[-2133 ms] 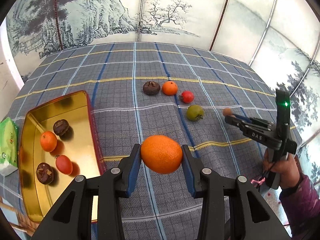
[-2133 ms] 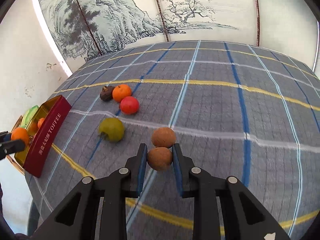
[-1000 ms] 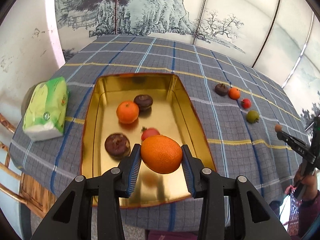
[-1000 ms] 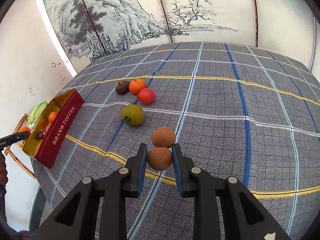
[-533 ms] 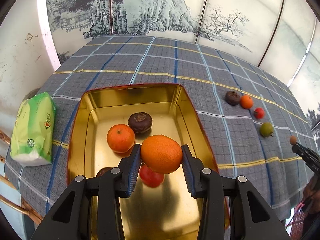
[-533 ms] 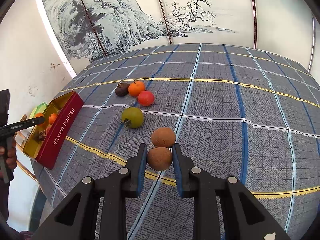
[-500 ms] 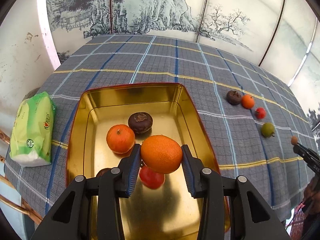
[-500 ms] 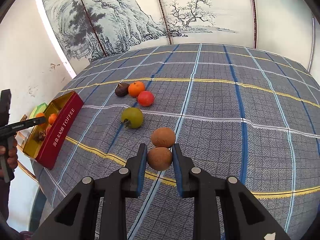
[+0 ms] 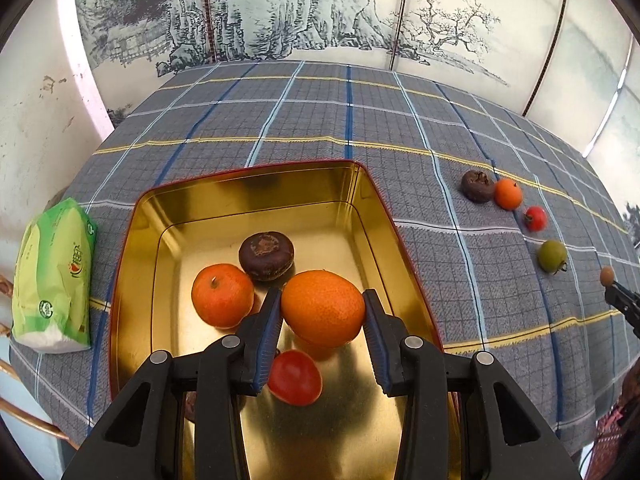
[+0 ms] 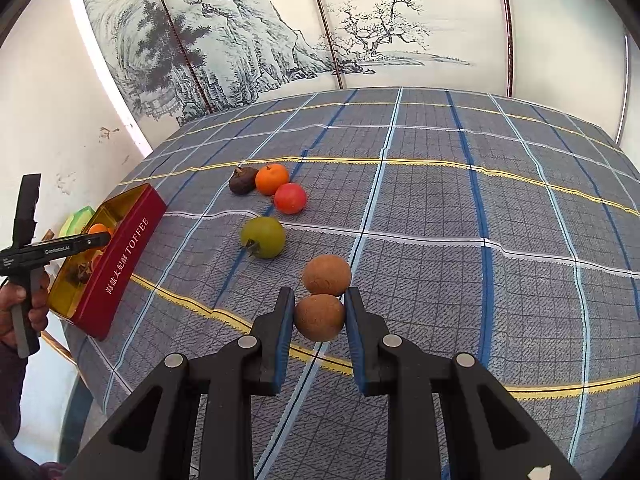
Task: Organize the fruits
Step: 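Carry the mandarin into the tray and release it with the left gripper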
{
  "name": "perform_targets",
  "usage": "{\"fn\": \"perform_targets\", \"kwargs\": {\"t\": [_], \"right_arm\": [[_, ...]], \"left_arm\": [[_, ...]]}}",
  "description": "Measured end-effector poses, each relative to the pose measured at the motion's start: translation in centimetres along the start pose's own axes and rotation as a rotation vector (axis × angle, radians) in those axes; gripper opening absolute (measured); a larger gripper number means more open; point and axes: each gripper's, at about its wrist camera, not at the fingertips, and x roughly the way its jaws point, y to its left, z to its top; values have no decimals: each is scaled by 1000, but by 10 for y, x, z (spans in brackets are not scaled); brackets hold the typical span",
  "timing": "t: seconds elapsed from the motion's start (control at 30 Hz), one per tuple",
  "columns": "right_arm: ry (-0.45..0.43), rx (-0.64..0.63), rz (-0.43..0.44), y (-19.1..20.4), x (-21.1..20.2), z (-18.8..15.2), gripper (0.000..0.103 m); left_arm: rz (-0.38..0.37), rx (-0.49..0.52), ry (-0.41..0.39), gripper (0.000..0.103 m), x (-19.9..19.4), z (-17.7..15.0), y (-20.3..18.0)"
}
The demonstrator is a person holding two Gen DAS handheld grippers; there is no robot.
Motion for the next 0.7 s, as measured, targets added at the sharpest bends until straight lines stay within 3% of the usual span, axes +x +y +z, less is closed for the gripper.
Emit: {"fn": "perform_targets", "kwargs": {"t": [0.7], "right_arm": [[-5, -6, 1, 1, -4, 2, 23]], "left_arm": [[74, 20, -50, 42, -12, 5, -3]]}}
